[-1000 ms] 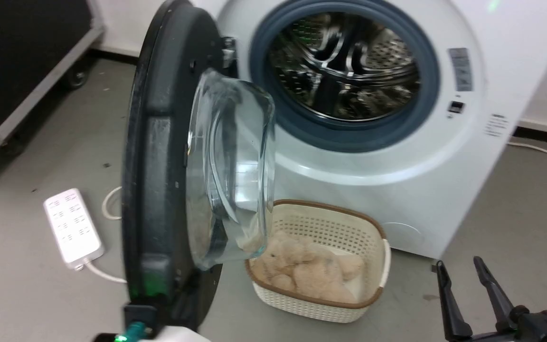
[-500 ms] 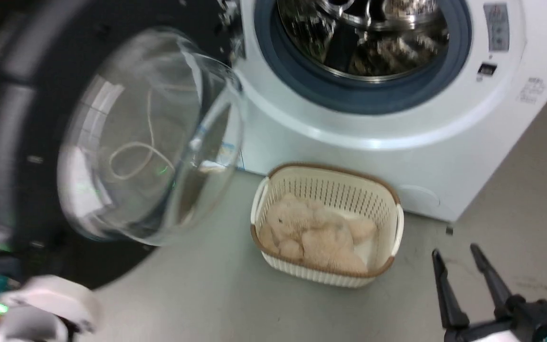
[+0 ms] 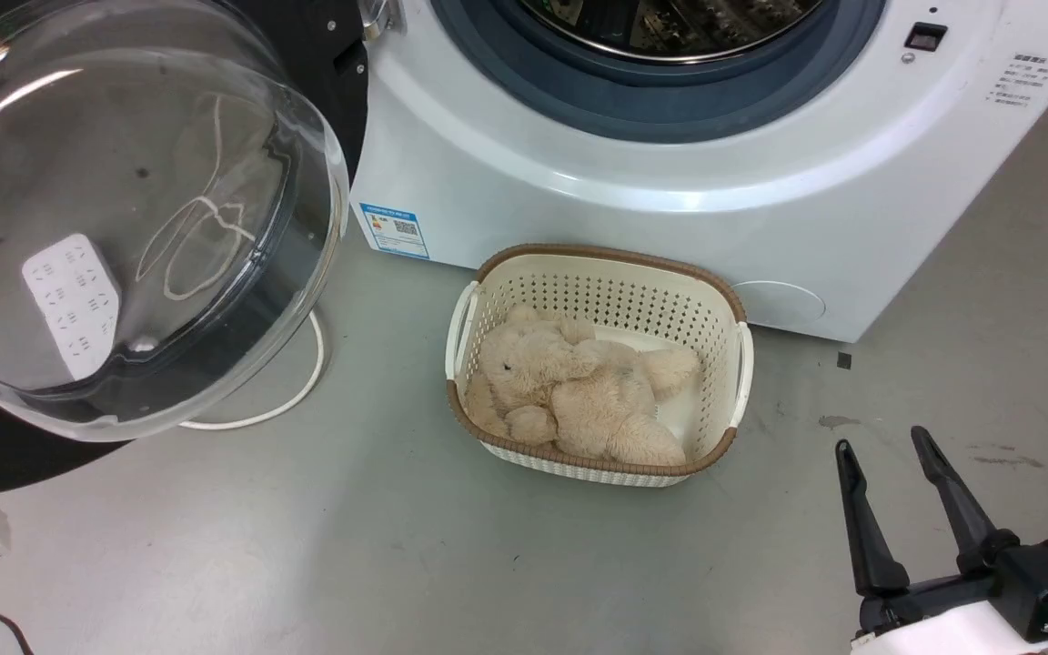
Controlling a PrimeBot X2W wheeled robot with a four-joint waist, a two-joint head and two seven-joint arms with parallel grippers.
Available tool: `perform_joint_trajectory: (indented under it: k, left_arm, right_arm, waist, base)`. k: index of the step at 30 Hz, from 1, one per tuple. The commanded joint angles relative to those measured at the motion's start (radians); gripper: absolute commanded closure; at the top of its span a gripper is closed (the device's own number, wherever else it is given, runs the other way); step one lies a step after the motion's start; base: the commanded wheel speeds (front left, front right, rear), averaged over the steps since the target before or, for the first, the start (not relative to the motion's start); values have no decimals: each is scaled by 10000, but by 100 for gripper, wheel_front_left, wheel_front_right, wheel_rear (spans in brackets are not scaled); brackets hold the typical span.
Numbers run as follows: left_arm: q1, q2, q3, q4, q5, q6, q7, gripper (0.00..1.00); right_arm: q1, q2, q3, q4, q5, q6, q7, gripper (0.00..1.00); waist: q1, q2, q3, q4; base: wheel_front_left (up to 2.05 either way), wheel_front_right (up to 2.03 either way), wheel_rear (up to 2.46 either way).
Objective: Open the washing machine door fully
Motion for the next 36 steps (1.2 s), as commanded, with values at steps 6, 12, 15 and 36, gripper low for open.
perform_joint_trajectory:
  k: [6,12,15,36]
  left_arm:
    - [-27,-615,-511,6,398,-255,-1726,100]
    - [699,-1459,-1034,-1443,649,-222,-2173,100]
    - [1193,-1963,-1291,-2228,740,-130,-2259,100]
    - [2982,-4101,-3640,-2960,2118,164,-2354,0]
  right_arm:
    - [-25,-4,-401,261,9,8,-85,0]
    - [117,82,-679,223,-127,8,-137,0]
    - [236,127,-781,123,-171,8,-154,0]
    - [1062,215,-506,116,16,8,-190,0]
  waist:
    - [-2,0,-889,-68]
    - [-2,0,-1822,-480]
    - [-2,0,-2193,-786]
    - [-2,0,-2935,-1608]
  base:
    - [0,0,0]
    - [0,0,0]
    - [0,0,0]
    - [0,0,0]
